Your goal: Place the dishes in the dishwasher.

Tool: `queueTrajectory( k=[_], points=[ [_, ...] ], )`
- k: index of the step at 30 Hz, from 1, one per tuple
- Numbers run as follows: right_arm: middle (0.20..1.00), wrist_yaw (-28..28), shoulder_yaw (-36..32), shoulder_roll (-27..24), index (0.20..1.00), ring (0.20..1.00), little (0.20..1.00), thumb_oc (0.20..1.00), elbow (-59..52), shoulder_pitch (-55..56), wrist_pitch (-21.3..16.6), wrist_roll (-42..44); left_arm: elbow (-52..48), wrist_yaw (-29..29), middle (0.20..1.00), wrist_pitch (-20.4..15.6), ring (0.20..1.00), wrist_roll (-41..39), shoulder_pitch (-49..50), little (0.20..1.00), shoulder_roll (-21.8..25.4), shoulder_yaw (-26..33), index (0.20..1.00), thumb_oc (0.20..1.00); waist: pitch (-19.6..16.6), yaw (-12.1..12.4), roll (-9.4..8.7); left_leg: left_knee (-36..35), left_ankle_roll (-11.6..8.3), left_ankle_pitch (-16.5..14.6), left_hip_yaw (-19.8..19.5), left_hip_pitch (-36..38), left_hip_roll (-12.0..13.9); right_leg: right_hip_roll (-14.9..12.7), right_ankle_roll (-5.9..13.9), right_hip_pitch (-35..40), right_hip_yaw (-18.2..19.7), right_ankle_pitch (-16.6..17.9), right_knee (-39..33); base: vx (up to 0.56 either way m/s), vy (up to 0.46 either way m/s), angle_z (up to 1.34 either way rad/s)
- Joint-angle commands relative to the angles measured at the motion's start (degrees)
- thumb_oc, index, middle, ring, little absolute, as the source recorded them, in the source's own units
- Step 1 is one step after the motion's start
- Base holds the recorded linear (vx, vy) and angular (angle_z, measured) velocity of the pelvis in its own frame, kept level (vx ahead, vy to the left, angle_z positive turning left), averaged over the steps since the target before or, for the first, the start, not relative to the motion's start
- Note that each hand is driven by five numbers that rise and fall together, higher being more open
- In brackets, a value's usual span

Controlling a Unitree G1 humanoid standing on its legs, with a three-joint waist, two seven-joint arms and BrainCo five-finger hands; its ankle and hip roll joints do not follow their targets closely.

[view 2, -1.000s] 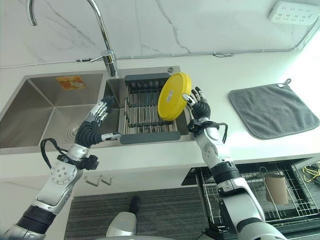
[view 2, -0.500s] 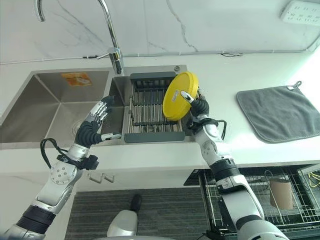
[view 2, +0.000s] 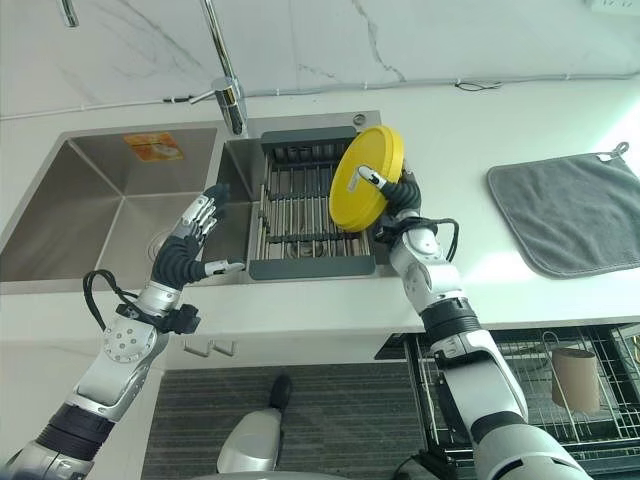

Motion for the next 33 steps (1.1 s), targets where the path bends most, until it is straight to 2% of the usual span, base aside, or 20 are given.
queueTrajectory(
  k=[1, 12, 13, 14, 15, 28, 31, 33],
  points=[
    [1.000, -1.1, 2.8, -2.9, 1.000, 1.000, 1.000, 1.000, 1.6, -6.6, 0.1, -2.2, -0.6, 0.9, 1.000, -3.9, 1.000, -0.1, -4.3, 1.000, 1.1, -0.8, 1.000, 1.000, -0.9, 2.1, 0.58, 4.1, 0.58, -6.5, -2.1, -2.5, -0.5, -3.2, -0.29, -4.6, -0.7, -2.6, 10.0, -0.02, -0.039, 0.01],
    [1.000, -1.3, 4.3, -2.6, 1.000, 1.000, 1.000, 1.000, 4.5, -9.9, 0.1, -3.0, -0.9, 1.5, 1.000, -3.8, 1.000, 0.1, -5.7, 1.000, 0.9, -1.4, 1.000, 1.000, 0.4, 2.6, 1.05, 4.7, 0.58, -6.5, -3.1, -3.3, -0.8, -3.2, -0.66, -5.8, -0.6, -2.9, 11.2, 0.00, -0.006, 0.01],
    [0.589, -1.2, 4.4, -2.6, 0.589, 0.589, 0.589, 0.589, 4.3, -10.0, 0.3, -3.5, -0.8, 1.4, 1.000, -3.8, 1.000, 0.0, -5.6, 1.000, 1.0, -1.3, 1.000, 1.000, 0.5, 2.6, 1.05, 4.7, 0.57, -6.5, -3.1, -3.3, -0.8, -3.3, -0.67, -5.9, -0.6, -2.9, 11.3, 0.00, 0.000, 0.00],
    [0.260, -1.1, 4.5, -2.7, 0.260, 0.260, 0.260, 0.260, 4.1, -9.9, 0.3, -4.0, -0.7, 1.4, 1.000, -3.9, 1.000, 0.1, -5.7, 1.000, 1.0, -1.3, 1.000, 1.000, 0.5, 2.6, 1.04, 4.7, 0.57, -6.5, -3.0, -3.3, -0.8, -3.3, -0.66, -6.0, -0.7, -2.9, 11.4, 0.00, 0.000, 0.00],
    [0.200, -1.2, 4.7, -2.7, 0.200, 0.200, 0.200, 0.200, 4.1, -10.0, 0.2, -4.4, -0.8, 1.6, 1.000, -3.8, 1.000, 0.2, -5.8, 1.000, 0.9, -1.5, 1.000, 1.000, 0.5, 2.6, 1.01, 4.7, 0.58, -6.5, -3.0, -3.3, -0.8, -3.3, -0.72, -6.0, -0.6, -2.9, 11.3, 0.00, 0.000, 0.00],
    [0.200, -1.4, 4.8, -2.4, 0.200, 0.200, 0.200, 0.200, 3.5, -10.5, -1.3, -5.5, -0.3, 1.4, 1.000, -3.7, 1.000, -0.3, -6.1, 1.000, 0.4, -2.0, 1.000, 1.000, 0.6, 2.2, 1.30, 4.6, 0.66, -6.7, -2.6, -2.9, -0.7, -3.7, -0.65, -6.6, -0.6, -2.7, 11.8, 0.00, 0.000, 0.01],
    [0.200, -1.7, 4.7, -2.3, 0.200, 0.200, 0.200, 0.200, 2.9, -10.1, -2.3, -5.8, -0.3, 1.6, 1.000, -3.6, 1.000, -0.4, -6.2, 1.000, 0.4, -2.2, 1.000, 1.000, 0.6, 2.0, 1.30, 4.9, 0.74, -6.9, -2.6, -2.9, -0.8, -3.7, -0.67, -6.8, -0.4, -2.6, 12.0, 0.00, 0.000, 0.00],
    [0.200, -1.3, 4.2, -1.9, 0.200, 0.200, 0.200, 0.200, 2.4, -9.6, -4.5, -4.4, 0.0, 1.7, 1.000, -3.6, 1.000, -0.8, -5.9, 1.000, 0.2, -2.3, 1.000, 1.000, 0.3, 1.8, 1.30, 5.0, 0.81, -7.2, -2.3, -2.4, -0.8, -3.9, -0.70, -6.7, -0.3, -2.5, 12.0, 0.00, 0.000, 0.00]
  ],
)
